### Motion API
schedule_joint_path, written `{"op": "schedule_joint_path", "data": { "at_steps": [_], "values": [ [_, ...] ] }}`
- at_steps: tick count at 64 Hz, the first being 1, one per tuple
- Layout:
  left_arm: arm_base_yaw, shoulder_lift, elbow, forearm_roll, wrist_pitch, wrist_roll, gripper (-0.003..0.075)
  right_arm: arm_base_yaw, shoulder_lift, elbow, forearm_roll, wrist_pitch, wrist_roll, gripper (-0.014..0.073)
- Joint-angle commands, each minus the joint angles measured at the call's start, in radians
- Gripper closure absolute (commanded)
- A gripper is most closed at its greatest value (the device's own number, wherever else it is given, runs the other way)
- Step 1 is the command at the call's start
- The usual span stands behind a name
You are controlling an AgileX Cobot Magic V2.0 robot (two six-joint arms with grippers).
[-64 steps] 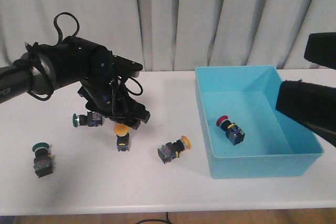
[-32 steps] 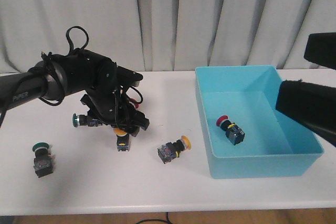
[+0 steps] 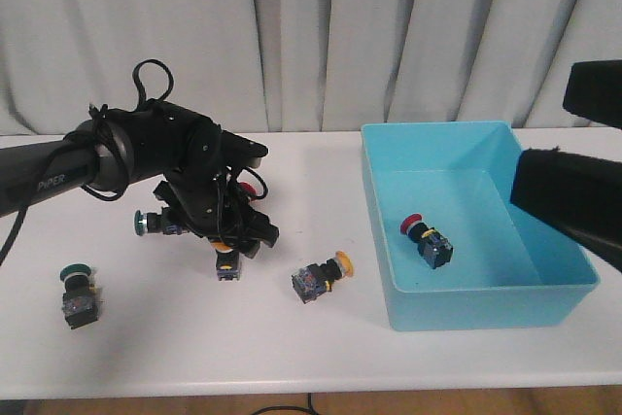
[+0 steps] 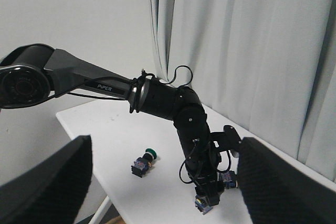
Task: Pick red and yellow buttons and place in box
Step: 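Lower the left gripper onto the yellow-capped button and grasp it, then carry the yellow button to the right gripper and hand it over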
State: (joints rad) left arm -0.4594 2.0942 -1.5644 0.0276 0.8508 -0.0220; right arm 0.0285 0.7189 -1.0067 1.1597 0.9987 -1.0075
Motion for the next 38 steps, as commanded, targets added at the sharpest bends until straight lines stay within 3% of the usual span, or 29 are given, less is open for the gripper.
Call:
{"op": "schedule_joint_path", "data": {
  "at_steps": [1, 8, 9, 20, 21, 38],
  "values": [
    [0.001, -0.057, -0.032, -0.002, -0.017, -0.002, 0.0239, -0.004, 0.003, -0.028, 0.056, -0.035, -0.001, 0.0049],
    [0.001, -0.057, -0.032, -0.002, -0.003, -0.002, 0.0345, -0.004, 0.003, -0.028, 0.056, -0.035, -0.001, 0.0049],
    [0.001, -0.057, -0.032, -0.002, 0.001, -0.002, 0.0422, -0.004, 0.003, -0.028, 0.056, -0.035, -0.001, 0.0049],
    [0.001, -0.057, -0.032, -0.002, 0.013, 0.001, 0.0638, -0.004, 0.003, -0.028, 0.056, -0.035, -0.001, 0.0049],
    [0.001, -0.060, -0.033, -0.002, 0.029, 0.011, 0.0730, -0.004, 0.004, -0.028, 0.055, -0.035, -0.001, 0.0049],
    [0.001, -0.133, -0.137, -0.036, 0.220, 0.058, 0.0728, -0.004, 0.073, -0.028, 0.056, -0.005, -0.064, 0.0049]
  ]
}}
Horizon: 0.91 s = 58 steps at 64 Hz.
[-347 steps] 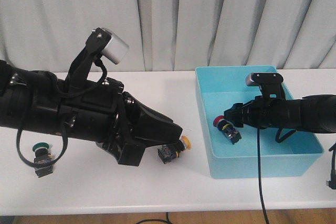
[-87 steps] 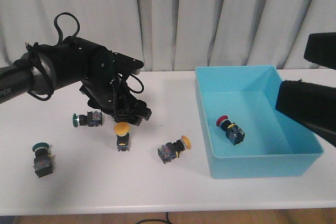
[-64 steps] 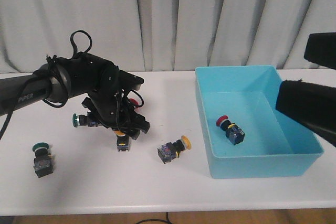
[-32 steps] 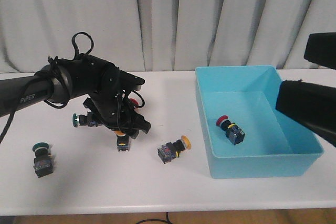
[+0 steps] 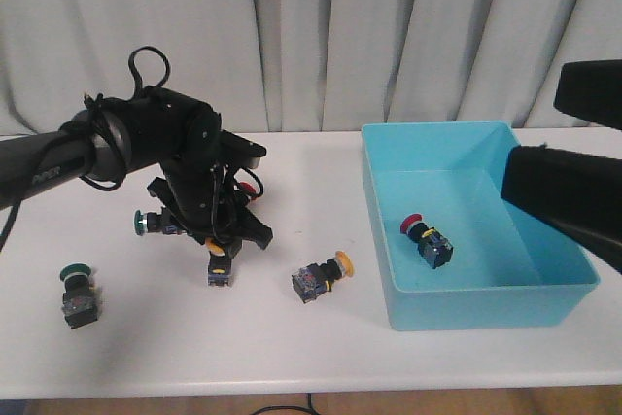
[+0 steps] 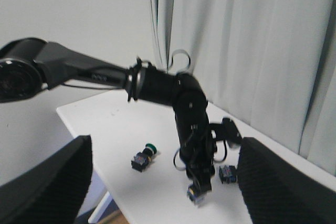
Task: Pick red and yellow buttons and place in box
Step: 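Carry the yellow button to the right gripper and hand it over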
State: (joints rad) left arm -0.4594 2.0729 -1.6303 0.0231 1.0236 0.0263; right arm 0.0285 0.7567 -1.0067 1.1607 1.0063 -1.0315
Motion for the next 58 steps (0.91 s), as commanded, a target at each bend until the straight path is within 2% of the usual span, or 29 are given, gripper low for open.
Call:
{"op": "schedule_joint_path", "data": {
  "at_steps": [1, 10, 17, 25, 39, 47, 58],
  "values": [
    [0.001, -0.125, -0.078, -0.039, 0.054, 0.012, 0.0728, -0.004, 0.042, -0.028, 0.055, -0.005, -0.048, 0.0049],
    [0.001, -0.231, -0.121, -0.201, 0.074, 0.073, 0.0728, -0.004, 0.105, -0.028, 0.070, 0.106, -0.167, 0.0049],
    [0.001, -0.319, -0.117, -0.399, 0.069, 0.157, 0.0728, -0.004, 0.132, -0.028, 0.135, 0.169, -0.281, 0.0049],
    [-0.006, -0.390, -0.117, -0.649, 0.081, 0.274, 0.0728, -0.004, 0.132, -0.028, 0.173, 0.159, -0.372, 0.0049],
    [-0.034, -0.451, -0.117, -1.059, 0.117, 0.441, 0.0727, -0.004, 0.132, -0.028, 0.174, 0.130, -0.406, 0.0049],
    [-0.053, -0.460, -0.117, -1.147, 0.146, 0.481, 0.0727, -0.004, 0.132, -0.028, 0.154, 0.080, -0.411, 0.0049],
    [-0.060, -0.467, -0.117, -1.154, 0.166, 0.479, 0.0727, -0.004, 0.132, -0.028, 0.103, -0.010, -0.412, 0.0049]
  ]
}}
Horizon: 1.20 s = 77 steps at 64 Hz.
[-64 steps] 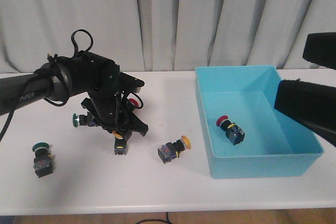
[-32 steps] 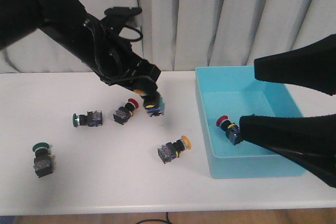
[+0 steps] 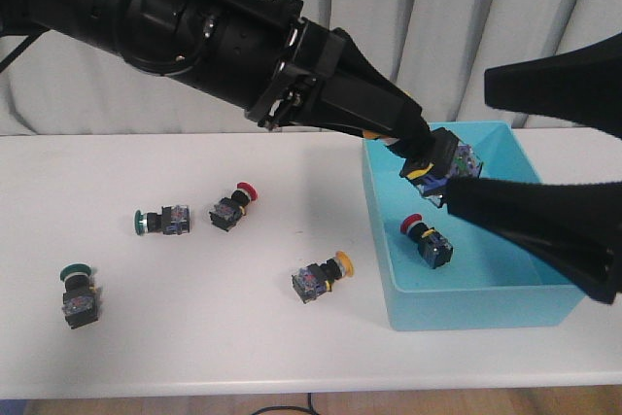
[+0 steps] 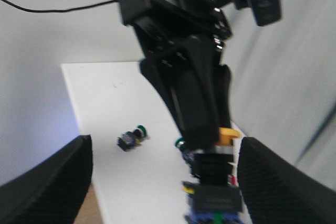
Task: Pick red and yellow buttons and place in box
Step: 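Carry the yellow button to the right gripper and hand it over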
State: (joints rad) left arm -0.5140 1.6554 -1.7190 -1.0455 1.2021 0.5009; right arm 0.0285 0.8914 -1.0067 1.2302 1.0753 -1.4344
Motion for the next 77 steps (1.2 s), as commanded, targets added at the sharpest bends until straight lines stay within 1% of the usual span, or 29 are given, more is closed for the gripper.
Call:
{"op": "schedule_joint_path", "data": {
  "at_steps": [1, 15, 26, 38, 46, 60, 77],
  "values": [
    [-0.006, -0.049, -0.028, -0.087, -0.011, 0.004, 0.0727, -0.004, -0.003, -0.028, 0.030, -0.084, -0.008, 0.0049],
    [-0.006, -0.051, -0.028, -0.089, -0.011, 0.004, 0.0727, -0.004, -0.003, -0.028, 0.030, -0.094, 0.011, 0.0046],
    [-0.006, -0.051, -0.028, -0.100, -0.012, 0.004, 0.0727, -0.004, 0.000, -0.028, 0.030, -0.094, 0.040, 0.0020],
    [-0.006, -0.051, -0.028, -0.178, -0.013, 0.015, 0.0727, -0.004, 0.017, -0.028, -0.010, -0.094, 0.066, -0.0015],
    [-0.006, -0.051, -0.028, -0.221, -0.012, 0.032, 0.0727, -0.004, 0.021, -0.028, -0.013, -0.104, 0.063, -0.0013],
    [-0.006, -0.052, -0.028, -0.242, -0.003, 0.032, 0.0727, -0.004, 0.021, -0.028, -0.015, -0.124, 0.060, -0.0010],
    [-0.006, -0.057, -0.029, -0.367, 0.013, 0.076, 0.0727, -0.004, 0.021, -0.028, -0.016, -0.113, 0.061, -0.0006]
  ]
}}
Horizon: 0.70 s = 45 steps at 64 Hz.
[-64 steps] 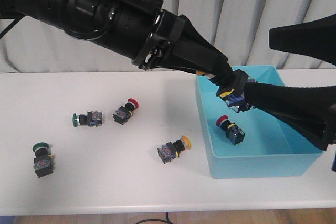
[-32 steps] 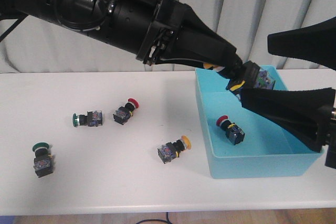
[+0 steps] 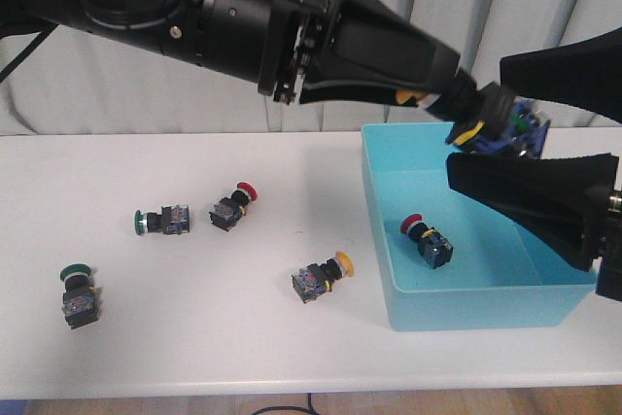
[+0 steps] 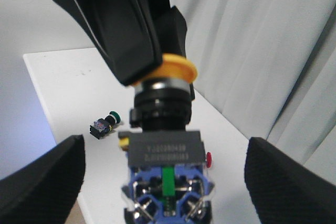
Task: Pick red and yellow buttons and place in box
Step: 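Carry the yellow button to the right gripper and hand it over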
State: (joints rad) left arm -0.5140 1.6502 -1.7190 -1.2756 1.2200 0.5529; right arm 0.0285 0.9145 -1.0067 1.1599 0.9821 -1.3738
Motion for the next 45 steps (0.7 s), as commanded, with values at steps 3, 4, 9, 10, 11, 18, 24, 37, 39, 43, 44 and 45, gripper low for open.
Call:
{"op": "schedule_joint_path", "data": {
  "at_steps": [3, 4, 9, 10, 11, 18, 24, 37, 39, 43, 44, 45],
  "values": [
    [-0.006, -0.052, -0.029, -0.144, -0.003, 0.033, 0.0727, -0.004, -0.003, -0.028, 0.051, -0.018, 0.000, -0.0006],
    [-0.006, -0.052, -0.029, -0.146, -0.003, 0.033, 0.0727, -0.004, -0.003, -0.028, 0.050, -0.018, 0.000, -0.0005],
    [-0.006, -0.052, -0.029, -0.149, -0.003, 0.033, 0.0727, -0.004, -0.003, -0.028, 0.041, -0.016, 0.002, 0.0006],
    [-0.006, -0.052, -0.029, -0.149, -0.003, 0.033, 0.0727, -0.004, -0.003, -0.028, 0.041, -0.016, 0.002, 0.0012],
    [-0.006, -0.052, -0.029, -0.149, -0.003, 0.033, 0.0727, -0.004, -0.003, -0.028, 0.041, -0.016, 0.002, 0.0016],
    [-0.006, -0.052, -0.029, -0.149, -0.003, 0.033, 0.0727, -0.004, -0.003, -0.028, 0.041, -0.016, 0.010, 0.0074],
    [-0.006, -0.052, -0.029, -0.147, -0.003, 0.033, 0.0727, -0.004, -0.003, -0.028, 0.041, -0.016, 0.011, 0.0141],
    [-0.006, -0.052, -0.029, -0.140, 0.002, 0.033, 0.0727, -0.004, -0.003, -0.028, 0.062, -0.016, 0.011, 0.0385],
    [-0.006, -0.052, -0.029, -0.131, 0.005, 0.041, 0.0726, -0.004, -0.003, -0.028, 0.069, -0.014, 0.011, 0.0422],
    [-0.006, -0.052, -0.029, -0.099, 0.013, 0.061, 0.0718, -0.004, -0.003, -0.028, 0.078, -0.004, 0.010, 0.0501],
    [-0.006, -0.052, -0.029, -0.091, 0.013, 0.063, 0.0714, -0.004, -0.003, -0.028, 0.080, -0.001, 0.010, 0.0517],
    [-0.006, -0.052, -0.029, -0.084, 0.013, 0.064, 0.0710, -0.004, -0.003, -0.028, 0.083, 0.002, 0.010, 0.0533]
  ]
}}
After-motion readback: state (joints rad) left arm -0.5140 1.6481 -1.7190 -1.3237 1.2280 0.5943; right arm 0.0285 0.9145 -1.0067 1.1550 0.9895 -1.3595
